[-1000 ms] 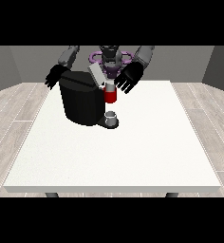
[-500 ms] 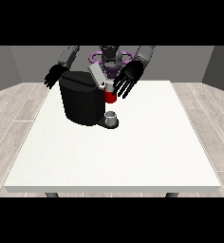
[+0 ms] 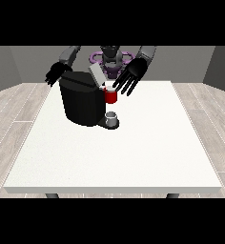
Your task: Insert the coffee pod into the coffee machine and close the lid
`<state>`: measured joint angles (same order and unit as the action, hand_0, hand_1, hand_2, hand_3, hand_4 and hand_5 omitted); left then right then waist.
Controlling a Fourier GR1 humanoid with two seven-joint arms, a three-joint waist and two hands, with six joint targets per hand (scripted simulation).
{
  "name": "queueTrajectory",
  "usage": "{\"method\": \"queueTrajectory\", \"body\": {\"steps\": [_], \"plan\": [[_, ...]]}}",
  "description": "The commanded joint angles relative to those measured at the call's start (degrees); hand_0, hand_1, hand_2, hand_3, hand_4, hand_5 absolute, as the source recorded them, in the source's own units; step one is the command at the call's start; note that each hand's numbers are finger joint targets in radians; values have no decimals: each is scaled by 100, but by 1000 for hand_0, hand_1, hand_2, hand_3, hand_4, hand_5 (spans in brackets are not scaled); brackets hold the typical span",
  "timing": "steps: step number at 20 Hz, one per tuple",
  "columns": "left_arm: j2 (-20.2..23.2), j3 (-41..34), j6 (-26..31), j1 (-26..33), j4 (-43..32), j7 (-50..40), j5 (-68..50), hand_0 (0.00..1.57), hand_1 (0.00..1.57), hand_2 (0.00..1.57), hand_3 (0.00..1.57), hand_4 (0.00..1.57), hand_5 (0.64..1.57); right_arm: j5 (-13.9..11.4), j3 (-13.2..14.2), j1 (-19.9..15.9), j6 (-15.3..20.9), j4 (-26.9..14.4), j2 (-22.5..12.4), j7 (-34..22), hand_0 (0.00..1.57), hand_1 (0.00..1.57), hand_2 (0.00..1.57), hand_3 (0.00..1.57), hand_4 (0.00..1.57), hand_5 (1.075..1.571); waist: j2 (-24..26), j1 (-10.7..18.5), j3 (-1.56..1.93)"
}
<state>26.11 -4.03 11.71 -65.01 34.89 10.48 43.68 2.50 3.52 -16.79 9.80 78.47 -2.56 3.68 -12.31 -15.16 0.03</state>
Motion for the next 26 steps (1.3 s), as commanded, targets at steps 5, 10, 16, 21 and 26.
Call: {"method": "queueTrajectory", "body": {"steps": [5,10,16,21,26], "plan": [[-459,-67,-32,523,208,-157,-149,0,0,0,0,0,1571,212,161,674,-269,-178,-78,351,0,0,0,0,433,1571,711,285,0],[-832,-809,50,902,133,-218,-1017,0,0,0,0,0,1571,181,202,913,-38,-89,-35,-16,0,0,0,0,370,1571,1373,662,-6],[-1414,-1601,175,1647,161,368,-2121,0,0,0,0,0,1571,31,133,1036,-208,111,-316,72,0,0,0,0,357,1571,1866,1135,-14],[-1772,-1587,307,2424,233,517,-2323,0,0,0,0,0,1571,431,209,950,-827,418,-727,-567,0,0,0,0,289,1571,2594,1512,-8],[-1939,-1840,260,2696,396,561,-2750,0,0,0,0,90,1571,77,-181,700,-631,768,-481,-355,0,0,0,0,43,1571,2391,1600,-5]]}}
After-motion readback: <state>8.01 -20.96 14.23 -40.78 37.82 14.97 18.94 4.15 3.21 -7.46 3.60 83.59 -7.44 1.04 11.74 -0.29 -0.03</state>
